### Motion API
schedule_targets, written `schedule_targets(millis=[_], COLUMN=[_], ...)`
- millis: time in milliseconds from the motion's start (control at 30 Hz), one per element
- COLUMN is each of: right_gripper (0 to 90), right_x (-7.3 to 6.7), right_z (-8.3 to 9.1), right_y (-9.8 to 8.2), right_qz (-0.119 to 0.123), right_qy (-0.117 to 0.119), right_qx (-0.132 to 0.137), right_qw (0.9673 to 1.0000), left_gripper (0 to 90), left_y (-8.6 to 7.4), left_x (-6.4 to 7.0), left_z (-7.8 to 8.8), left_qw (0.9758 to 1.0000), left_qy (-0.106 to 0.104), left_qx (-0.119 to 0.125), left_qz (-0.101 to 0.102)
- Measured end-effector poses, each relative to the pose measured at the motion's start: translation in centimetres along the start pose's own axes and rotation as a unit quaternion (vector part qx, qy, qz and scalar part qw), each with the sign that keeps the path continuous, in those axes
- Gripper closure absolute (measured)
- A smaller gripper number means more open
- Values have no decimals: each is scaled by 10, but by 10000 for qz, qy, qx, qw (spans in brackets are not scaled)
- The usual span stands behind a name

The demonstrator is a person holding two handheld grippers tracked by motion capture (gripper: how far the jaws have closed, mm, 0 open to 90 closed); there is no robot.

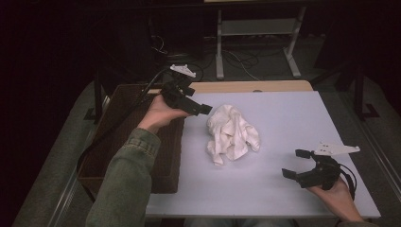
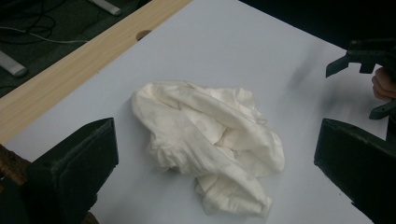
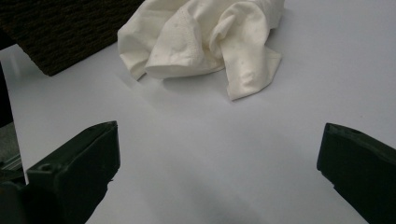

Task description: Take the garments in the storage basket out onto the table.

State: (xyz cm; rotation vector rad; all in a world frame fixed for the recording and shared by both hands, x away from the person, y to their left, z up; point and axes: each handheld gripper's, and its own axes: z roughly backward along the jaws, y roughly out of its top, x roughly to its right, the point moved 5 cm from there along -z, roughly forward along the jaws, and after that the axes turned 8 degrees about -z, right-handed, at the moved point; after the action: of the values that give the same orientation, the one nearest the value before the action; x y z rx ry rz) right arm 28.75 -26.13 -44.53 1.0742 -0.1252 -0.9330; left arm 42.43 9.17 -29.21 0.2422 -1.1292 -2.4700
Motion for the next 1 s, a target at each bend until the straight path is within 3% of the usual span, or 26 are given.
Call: schedule_targets(millis=[567,1000], right_gripper=[0,0], right_x=[0,0], right_z=[0,-1], right_y=[0,-1], right_qz=[0,22], right_qy=[1,-12], right_qx=[-12,-13], right_qw=[10000,10000], left_gripper=[0,0], left_y=[-24,-63], left_x=[-3,-5], left_z=[25,46], left_qw=[9998,9995], left_qy=[170,293], left_qx=[111,119], left_qz=[-5,59])
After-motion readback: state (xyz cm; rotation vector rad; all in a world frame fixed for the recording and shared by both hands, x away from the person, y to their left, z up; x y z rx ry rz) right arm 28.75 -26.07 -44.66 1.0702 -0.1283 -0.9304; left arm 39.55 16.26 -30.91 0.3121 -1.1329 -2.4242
